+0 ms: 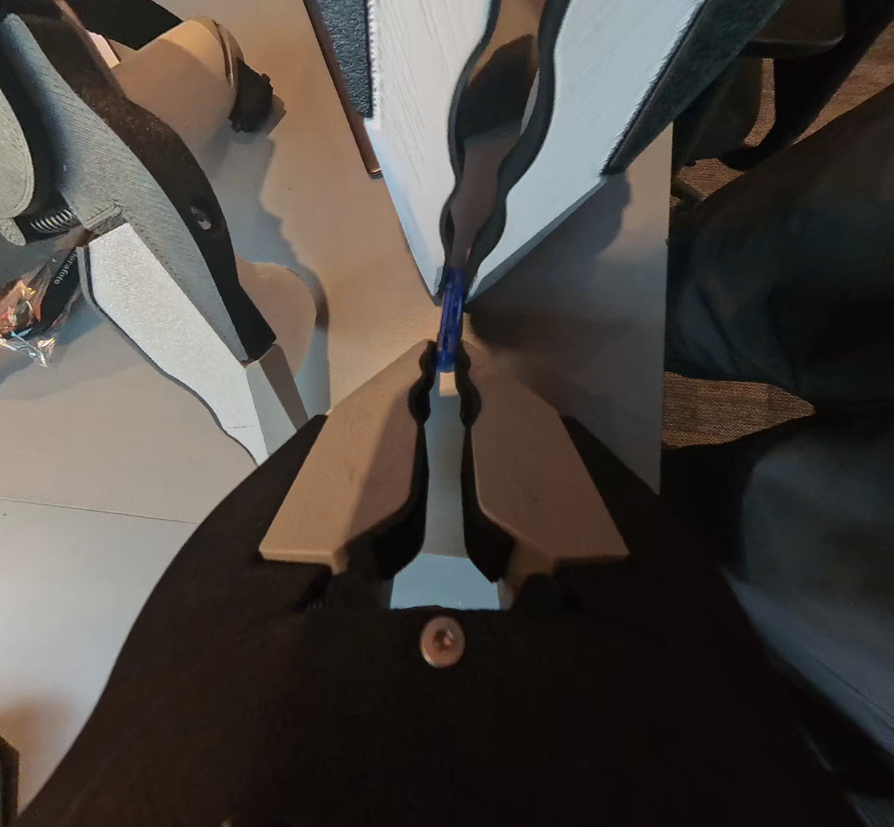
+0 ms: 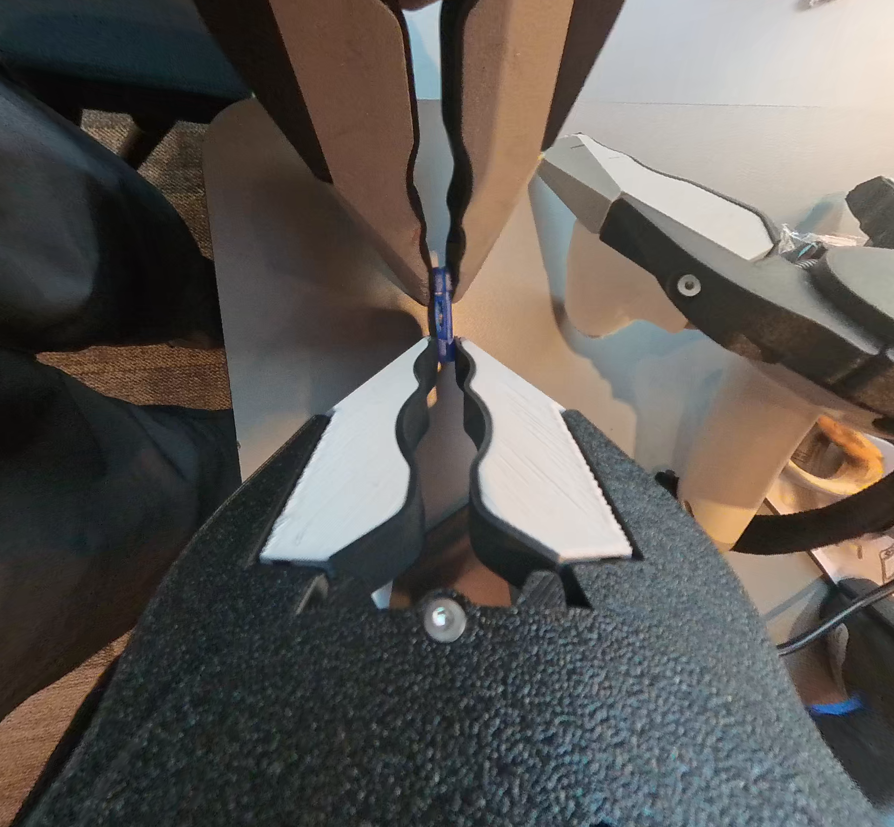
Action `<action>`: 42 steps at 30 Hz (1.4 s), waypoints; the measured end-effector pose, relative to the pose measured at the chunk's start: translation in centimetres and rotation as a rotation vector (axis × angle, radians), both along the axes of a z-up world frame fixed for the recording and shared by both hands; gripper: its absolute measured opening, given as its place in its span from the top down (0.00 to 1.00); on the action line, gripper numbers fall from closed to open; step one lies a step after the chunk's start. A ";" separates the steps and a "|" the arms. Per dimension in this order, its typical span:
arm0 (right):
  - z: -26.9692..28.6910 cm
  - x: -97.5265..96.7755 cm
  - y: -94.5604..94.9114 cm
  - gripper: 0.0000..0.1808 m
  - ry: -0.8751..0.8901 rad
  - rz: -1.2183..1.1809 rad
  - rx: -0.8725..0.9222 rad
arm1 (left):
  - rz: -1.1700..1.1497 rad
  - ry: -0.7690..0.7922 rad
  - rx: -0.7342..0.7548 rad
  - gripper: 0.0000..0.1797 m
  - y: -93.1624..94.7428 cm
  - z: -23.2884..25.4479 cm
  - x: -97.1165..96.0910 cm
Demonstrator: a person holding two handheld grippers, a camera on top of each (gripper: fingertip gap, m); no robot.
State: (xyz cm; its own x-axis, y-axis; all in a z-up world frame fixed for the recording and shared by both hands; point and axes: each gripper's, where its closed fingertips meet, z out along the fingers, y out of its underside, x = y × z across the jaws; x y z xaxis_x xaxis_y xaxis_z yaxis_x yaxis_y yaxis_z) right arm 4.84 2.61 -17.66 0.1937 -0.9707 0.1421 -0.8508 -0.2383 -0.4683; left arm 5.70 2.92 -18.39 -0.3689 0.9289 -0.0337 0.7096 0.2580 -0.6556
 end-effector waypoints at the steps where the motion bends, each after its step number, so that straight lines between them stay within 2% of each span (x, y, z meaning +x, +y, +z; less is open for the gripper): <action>1: 0.0 0.0 0.0 0.97 -0.003 -0.008 0.009 | 0.003 0.005 -0.003 0.98 0.0 0.0 0.0; 7: 2.4 0.3 -0.4 0.97 -0.078 -0.063 0.011 | 0.078 0.071 -0.034 0.99 -0.4 1.8 0.0; 13: 10.0 0.7 0.5 0.98 -0.173 -0.040 0.038 | 0.102 0.226 -0.092 0.97 0.0 9.7 0.2; 16: 13.9 1.0 0.6 0.98 -0.211 -0.035 0.033 | 0.073 0.258 -0.170 0.98 0.4 13.6 0.3; 27: 26.3 1.9 -0.5 0.96 -0.406 -0.095 0.012 | 0.007 0.372 -0.315 0.99 -0.7 25.8 0.4; 32: 28.2 2.0 -0.3 0.96 -0.443 -0.098 -0.020 | -0.015 0.406 -0.330 0.99 -0.5 27.6 0.3; 42: 28.0 1.3 1.0 0.97 -0.475 -0.153 0.175 | -0.084 0.429 -0.320 0.99 0.6 27.3 -0.5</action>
State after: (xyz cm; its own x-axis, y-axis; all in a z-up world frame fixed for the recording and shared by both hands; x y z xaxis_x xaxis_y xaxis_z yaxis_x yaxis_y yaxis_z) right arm 6.10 3.63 10.36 0.0021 -0.9999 0.0129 -0.5539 -0.0119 -0.8325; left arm 5.21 3.50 8.90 -0.3362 0.9240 -0.1822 0.3707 -0.0480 -0.9275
